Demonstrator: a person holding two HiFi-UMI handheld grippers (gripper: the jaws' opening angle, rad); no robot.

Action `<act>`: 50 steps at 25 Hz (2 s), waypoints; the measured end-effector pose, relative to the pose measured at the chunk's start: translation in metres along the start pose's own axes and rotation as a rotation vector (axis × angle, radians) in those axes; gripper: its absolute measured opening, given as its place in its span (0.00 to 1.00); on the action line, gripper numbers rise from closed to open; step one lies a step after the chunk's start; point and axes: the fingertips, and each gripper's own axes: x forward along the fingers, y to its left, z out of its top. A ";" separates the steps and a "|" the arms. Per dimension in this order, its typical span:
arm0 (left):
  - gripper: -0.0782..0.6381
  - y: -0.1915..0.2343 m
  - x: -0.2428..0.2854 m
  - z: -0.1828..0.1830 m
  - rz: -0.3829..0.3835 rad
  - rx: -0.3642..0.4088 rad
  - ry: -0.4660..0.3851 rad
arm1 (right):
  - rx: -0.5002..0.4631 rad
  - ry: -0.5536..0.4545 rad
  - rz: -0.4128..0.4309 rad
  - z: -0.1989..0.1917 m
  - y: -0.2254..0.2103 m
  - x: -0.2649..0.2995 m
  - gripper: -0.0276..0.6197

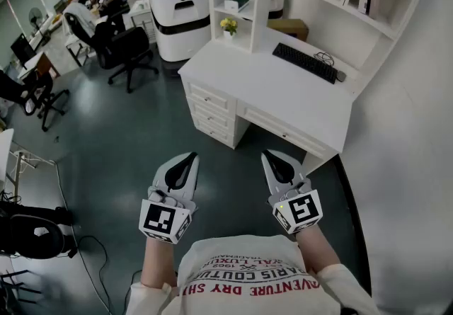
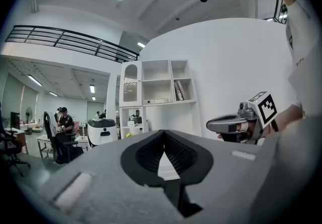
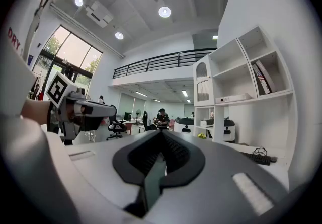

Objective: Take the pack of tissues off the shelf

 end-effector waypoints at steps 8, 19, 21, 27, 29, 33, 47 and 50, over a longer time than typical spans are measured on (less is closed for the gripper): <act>0.12 0.009 -0.007 -0.005 0.006 -0.020 0.008 | 0.005 0.013 0.034 -0.002 0.017 0.009 0.04; 0.20 0.041 -0.028 -0.009 -0.045 -0.053 -0.022 | 0.026 0.012 -0.020 -0.005 0.047 0.035 0.05; 0.64 0.054 -0.033 -0.009 -0.049 -0.076 -0.038 | 0.032 0.023 -0.031 -0.009 0.057 0.042 0.05; 0.69 0.089 -0.038 -0.019 -0.019 -0.092 -0.036 | 0.022 0.056 -0.036 -0.018 0.072 0.062 0.05; 0.69 0.098 -0.034 -0.023 -0.010 -0.108 -0.030 | 0.023 0.068 -0.034 -0.024 0.070 0.070 0.05; 0.69 0.115 -0.014 -0.039 0.008 -0.121 -0.007 | 0.028 0.084 -0.024 -0.039 0.055 0.095 0.05; 0.68 0.184 0.180 -0.036 0.121 -0.080 0.019 | 0.033 0.064 0.055 -0.057 -0.114 0.243 0.05; 0.69 0.191 0.230 -0.035 0.114 -0.072 0.012 | 0.044 0.055 0.058 -0.058 -0.154 0.269 0.05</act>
